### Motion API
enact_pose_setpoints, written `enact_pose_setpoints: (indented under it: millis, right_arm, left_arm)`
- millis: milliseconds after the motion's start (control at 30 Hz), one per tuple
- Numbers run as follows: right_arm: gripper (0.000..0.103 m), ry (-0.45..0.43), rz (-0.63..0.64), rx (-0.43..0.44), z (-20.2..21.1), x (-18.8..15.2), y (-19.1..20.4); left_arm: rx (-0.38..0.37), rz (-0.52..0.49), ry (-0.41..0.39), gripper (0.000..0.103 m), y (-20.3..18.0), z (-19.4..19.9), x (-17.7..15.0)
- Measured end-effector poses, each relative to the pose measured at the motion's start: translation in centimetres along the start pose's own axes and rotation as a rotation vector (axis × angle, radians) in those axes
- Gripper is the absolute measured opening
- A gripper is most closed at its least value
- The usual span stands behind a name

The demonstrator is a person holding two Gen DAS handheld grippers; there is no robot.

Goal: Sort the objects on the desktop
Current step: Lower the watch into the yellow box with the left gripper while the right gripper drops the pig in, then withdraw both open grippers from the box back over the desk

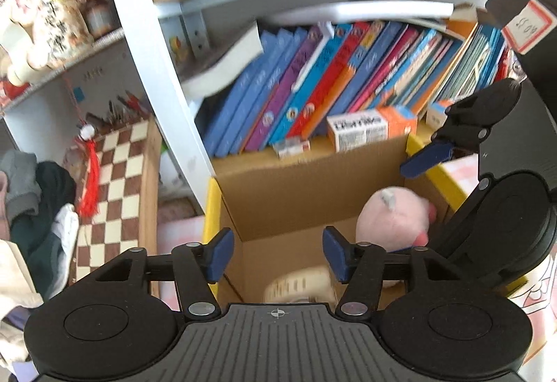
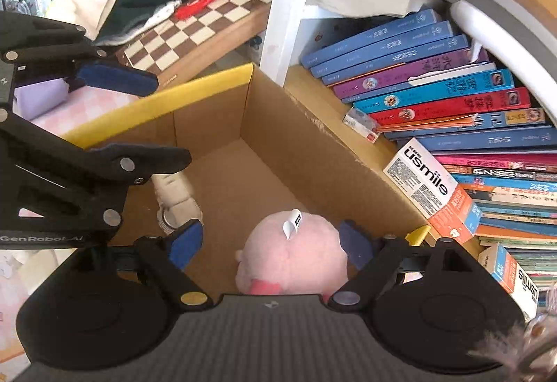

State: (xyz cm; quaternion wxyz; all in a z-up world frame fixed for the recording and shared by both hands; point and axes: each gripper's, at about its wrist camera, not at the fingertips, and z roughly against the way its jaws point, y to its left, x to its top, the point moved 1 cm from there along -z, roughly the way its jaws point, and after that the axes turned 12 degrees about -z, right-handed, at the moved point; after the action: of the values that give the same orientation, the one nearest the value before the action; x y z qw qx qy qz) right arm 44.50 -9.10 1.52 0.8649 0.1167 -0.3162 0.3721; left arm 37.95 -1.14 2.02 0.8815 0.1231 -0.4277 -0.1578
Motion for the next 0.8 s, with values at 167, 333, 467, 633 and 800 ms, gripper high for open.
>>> enact_pose_setpoints:
  millis: [167,333,467,633,800]
  right_arm:
    - [0.087,-0.034,-0.028,-0.02,2.8,-0.3,0.4]
    - [0.089,-0.076,-0.081,-0.025,6.4,-0.8,0.5]
    - [0.089,-0.109,-0.118,-0.048,9.0,-1.2,0.9]
    - [0.089,-0.14,-0.169,-0.076,11.7,-2.2,1.7]
    - [0.089,-0.151,-0.207,-0.1,13.8,-3.7,3.1]
  left_arm:
    - [0.006,0.009,-0.06,0.071,0.7,2.7,-0.2]
    - [0.0,-0.029,-0.124,0.077,1.4,6.3,-1.2]
    - [0.001,-0.052,-0.166,0.078,1.8,8.9,-2.1]
    - [-0.015,-0.067,-0.2,0.078,2.2,11.6,-3.3]
    - [-0.039,-0.092,-0.221,0.079,2.4,13.8,-4.6]
